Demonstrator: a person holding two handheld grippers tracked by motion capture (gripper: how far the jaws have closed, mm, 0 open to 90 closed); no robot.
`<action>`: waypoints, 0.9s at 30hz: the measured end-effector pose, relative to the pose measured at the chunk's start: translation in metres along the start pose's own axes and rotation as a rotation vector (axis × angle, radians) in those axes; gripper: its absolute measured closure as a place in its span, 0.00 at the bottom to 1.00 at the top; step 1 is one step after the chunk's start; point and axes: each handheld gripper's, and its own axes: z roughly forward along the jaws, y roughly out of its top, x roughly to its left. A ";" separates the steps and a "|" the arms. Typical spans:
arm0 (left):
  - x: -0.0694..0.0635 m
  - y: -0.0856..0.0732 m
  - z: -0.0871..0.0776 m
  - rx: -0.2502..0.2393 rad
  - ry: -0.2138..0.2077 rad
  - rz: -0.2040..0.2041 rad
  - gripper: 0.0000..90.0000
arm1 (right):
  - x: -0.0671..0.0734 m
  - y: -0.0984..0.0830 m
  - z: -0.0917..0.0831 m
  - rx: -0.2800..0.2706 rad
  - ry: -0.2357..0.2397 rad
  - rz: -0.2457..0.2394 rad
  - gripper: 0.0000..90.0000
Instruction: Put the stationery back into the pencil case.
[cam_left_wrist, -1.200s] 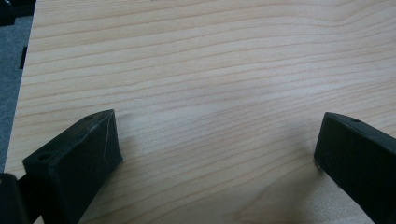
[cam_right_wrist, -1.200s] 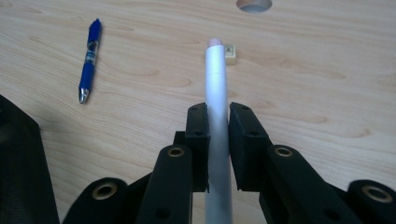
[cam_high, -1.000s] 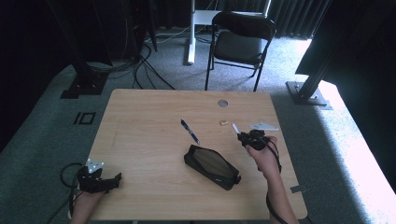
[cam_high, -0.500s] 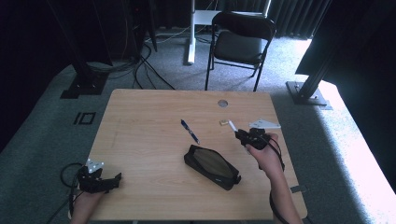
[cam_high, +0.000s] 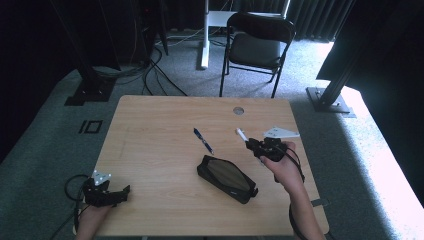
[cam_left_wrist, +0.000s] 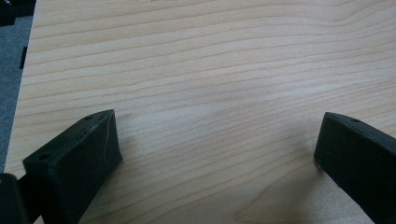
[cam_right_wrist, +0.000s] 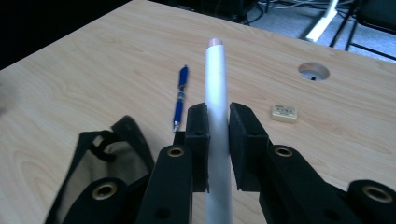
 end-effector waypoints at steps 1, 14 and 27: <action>0.000 0.000 0.000 0.000 0.000 0.000 0.01 | 0.002 0.001 -0.001 -0.001 0.009 0.000 0.87; 0.000 0.000 0.000 -0.001 0.000 0.000 0.01 | 0.026 0.009 -0.007 -0.001 0.110 -0.046 0.87; 0.000 0.000 0.000 0.000 0.001 0.002 0.01 | 0.047 0.006 0.005 0.052 0.193 -0.106 0.87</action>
